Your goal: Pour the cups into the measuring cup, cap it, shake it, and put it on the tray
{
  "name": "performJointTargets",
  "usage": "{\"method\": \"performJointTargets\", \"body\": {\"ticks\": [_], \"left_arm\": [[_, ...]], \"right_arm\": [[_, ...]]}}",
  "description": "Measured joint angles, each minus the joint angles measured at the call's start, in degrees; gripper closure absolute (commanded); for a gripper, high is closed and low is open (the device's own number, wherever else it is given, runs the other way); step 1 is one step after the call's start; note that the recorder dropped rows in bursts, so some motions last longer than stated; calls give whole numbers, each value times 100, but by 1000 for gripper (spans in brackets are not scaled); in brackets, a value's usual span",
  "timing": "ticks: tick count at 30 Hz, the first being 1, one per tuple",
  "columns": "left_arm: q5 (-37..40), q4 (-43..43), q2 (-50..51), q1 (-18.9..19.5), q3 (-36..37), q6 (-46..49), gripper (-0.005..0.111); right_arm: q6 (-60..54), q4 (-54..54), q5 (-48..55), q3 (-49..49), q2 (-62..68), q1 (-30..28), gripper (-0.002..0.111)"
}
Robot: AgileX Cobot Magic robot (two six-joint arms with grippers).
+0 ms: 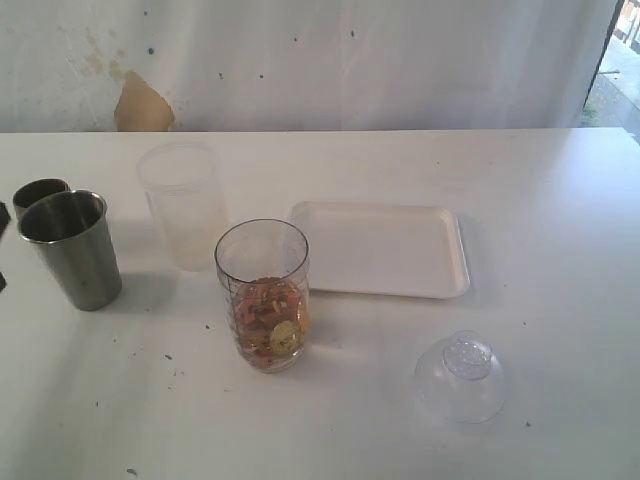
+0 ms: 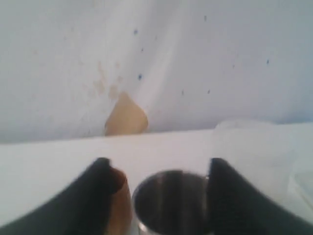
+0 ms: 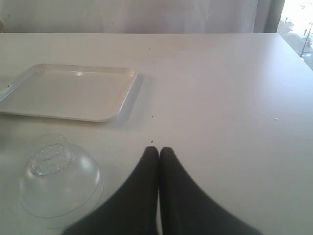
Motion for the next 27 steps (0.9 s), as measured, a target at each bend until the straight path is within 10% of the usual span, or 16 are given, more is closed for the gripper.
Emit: {"method": "performJointTargets", "body": {"ticks": [5,16,27], "left_arm": [[506,715,-1112,0,-212,-469,107],[4333,2311,-2950,0,-1502,-3133,107],[4959,6929,-4239,0,-2475,-8026,107]], "right_arm": [[0,0,0,0,0,0,108],[0,0,0,0,0,0,108],[0,0,0,0,0,0,108]]}}
